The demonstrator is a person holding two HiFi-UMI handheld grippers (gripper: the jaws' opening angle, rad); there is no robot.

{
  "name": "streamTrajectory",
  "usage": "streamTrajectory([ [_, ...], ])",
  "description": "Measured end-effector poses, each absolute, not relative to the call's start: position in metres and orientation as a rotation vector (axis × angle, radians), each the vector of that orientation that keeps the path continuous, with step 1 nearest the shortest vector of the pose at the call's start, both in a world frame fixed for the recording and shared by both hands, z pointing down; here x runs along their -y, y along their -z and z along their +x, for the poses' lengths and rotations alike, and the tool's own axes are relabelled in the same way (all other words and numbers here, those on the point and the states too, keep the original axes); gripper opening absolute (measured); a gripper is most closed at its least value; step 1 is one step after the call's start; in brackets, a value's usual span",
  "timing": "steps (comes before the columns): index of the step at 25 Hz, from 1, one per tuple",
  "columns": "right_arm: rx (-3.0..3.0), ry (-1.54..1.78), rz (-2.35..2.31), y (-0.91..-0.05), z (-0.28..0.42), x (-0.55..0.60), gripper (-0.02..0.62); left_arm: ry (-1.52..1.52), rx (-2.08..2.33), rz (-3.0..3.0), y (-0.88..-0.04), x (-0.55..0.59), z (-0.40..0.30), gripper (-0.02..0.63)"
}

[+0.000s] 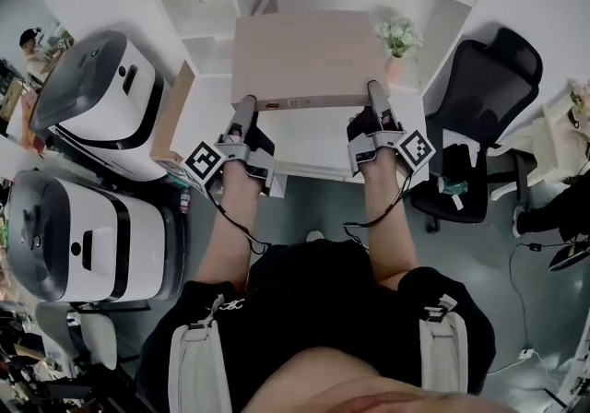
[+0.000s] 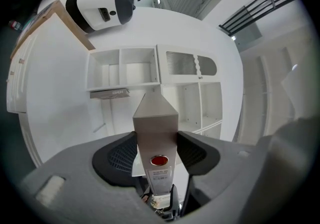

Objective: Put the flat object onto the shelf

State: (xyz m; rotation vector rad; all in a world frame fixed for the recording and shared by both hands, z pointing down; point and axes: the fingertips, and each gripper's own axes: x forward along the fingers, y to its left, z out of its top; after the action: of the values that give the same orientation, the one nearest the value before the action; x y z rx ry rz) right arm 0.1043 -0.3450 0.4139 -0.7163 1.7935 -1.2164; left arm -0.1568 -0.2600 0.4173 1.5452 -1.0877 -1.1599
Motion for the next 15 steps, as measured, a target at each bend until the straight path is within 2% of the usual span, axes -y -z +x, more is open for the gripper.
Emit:
streamTrajectory([
  [15, -1.708, 1.156, -0.832, -0.412, 0.091, 0.402, 0.285, 1.057, 1.001, 1.585, -0.412, 0.354, -0.181, 0.253],
])
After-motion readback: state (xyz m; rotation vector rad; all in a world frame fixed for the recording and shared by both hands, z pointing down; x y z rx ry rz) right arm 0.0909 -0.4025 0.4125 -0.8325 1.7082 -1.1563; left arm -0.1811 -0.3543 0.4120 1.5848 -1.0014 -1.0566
